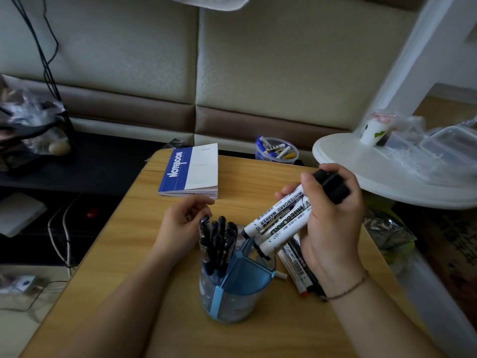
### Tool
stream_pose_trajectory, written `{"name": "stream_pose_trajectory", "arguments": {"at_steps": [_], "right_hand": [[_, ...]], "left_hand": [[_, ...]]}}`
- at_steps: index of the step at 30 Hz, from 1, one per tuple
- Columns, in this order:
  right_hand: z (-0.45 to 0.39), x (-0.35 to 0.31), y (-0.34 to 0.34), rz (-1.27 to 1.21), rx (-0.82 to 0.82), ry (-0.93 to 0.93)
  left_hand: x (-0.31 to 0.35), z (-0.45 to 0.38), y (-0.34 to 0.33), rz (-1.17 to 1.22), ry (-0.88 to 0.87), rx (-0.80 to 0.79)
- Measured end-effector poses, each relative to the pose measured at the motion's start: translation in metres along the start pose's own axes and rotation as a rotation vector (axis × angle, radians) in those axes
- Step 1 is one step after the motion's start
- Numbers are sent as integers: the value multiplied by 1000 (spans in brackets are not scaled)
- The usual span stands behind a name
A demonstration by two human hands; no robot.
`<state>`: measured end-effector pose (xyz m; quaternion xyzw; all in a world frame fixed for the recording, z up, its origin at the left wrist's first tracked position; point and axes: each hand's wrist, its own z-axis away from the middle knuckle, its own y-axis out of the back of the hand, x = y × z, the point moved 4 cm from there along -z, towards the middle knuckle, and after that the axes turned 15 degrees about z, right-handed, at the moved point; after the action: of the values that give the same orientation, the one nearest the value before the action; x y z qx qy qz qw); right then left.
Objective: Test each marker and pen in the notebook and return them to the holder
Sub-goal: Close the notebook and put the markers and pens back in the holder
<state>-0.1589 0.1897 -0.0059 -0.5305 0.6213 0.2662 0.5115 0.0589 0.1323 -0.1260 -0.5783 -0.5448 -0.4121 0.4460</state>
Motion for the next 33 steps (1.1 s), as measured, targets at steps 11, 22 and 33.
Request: {"name": "stream_pose_trajectory", "arguments": {"at_steps": [11, 22, 33], "right_hand": [[8, -22, -7, 191, -281, 399], [12, -18, -38, 463, -563, 446], [-15, 7, 19, 460, -270, 193]], "left_hand": [[3, 0, -3, 34, 13, 0], [1, -1, -2, 0, -23, -9], [0, -1, -2, 18, -28, 12]]}}
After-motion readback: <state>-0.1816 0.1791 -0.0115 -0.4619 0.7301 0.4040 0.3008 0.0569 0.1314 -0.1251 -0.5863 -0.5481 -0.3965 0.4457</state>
